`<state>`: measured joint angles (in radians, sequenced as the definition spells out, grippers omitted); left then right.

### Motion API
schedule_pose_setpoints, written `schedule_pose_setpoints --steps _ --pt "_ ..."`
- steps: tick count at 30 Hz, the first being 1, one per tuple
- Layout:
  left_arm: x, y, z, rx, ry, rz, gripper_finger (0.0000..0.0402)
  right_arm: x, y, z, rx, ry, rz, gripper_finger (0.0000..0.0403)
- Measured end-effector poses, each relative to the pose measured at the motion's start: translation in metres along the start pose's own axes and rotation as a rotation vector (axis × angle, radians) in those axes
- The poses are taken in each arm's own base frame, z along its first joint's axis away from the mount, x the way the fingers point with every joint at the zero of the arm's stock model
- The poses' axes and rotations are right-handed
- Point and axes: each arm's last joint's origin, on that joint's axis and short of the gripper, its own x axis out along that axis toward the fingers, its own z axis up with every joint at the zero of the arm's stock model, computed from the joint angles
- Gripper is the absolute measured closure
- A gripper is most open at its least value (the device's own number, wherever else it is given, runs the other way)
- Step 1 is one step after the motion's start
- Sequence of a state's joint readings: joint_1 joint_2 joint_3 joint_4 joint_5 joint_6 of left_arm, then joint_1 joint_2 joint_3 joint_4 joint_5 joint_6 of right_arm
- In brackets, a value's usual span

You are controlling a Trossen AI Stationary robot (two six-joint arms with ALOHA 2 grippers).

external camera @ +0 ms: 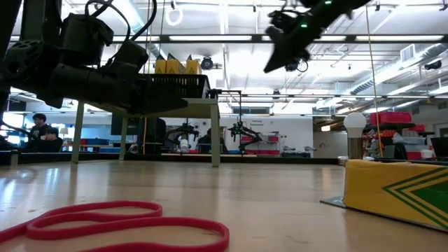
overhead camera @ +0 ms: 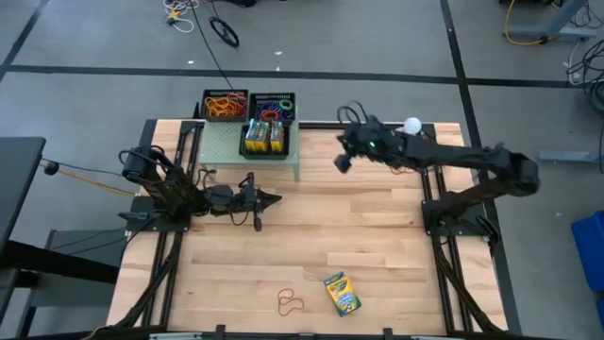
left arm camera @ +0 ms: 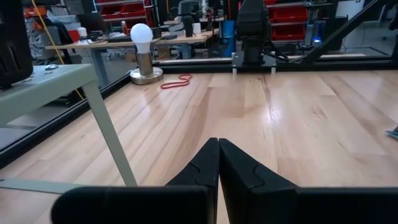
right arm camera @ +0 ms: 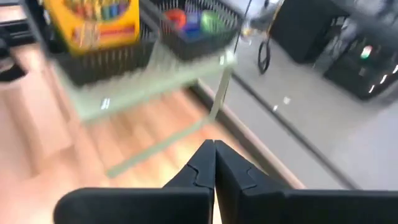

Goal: Pick & Place Office Desk Supplies
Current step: Put the red rubber band into the top left black bin on the shelf

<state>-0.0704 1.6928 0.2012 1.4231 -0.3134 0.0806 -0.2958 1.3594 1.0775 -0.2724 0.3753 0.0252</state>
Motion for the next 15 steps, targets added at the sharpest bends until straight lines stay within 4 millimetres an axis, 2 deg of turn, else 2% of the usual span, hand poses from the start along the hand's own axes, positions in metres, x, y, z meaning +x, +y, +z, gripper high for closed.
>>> schedule_pose_setpoints --steps 7,11,15 --pt "0.000 0.000 0.000 0.001 0.000 0.001 0.0389 -0.025 -0.009 -0.061 0.150 0.194 0.012 0.0397" --pt "0.000 0.000 0.000 -0.004 -0.001 0.000 0.0389 -0.030 -0.013 -0.084 0.206 0.374 -0.050 0.0391" --pt "0.000 0.000 0.000 -0.006 -0.001 0.000 0.0389 -0.031 -0.014 -0.102 0.242 0.489 -0.068 0.0366"
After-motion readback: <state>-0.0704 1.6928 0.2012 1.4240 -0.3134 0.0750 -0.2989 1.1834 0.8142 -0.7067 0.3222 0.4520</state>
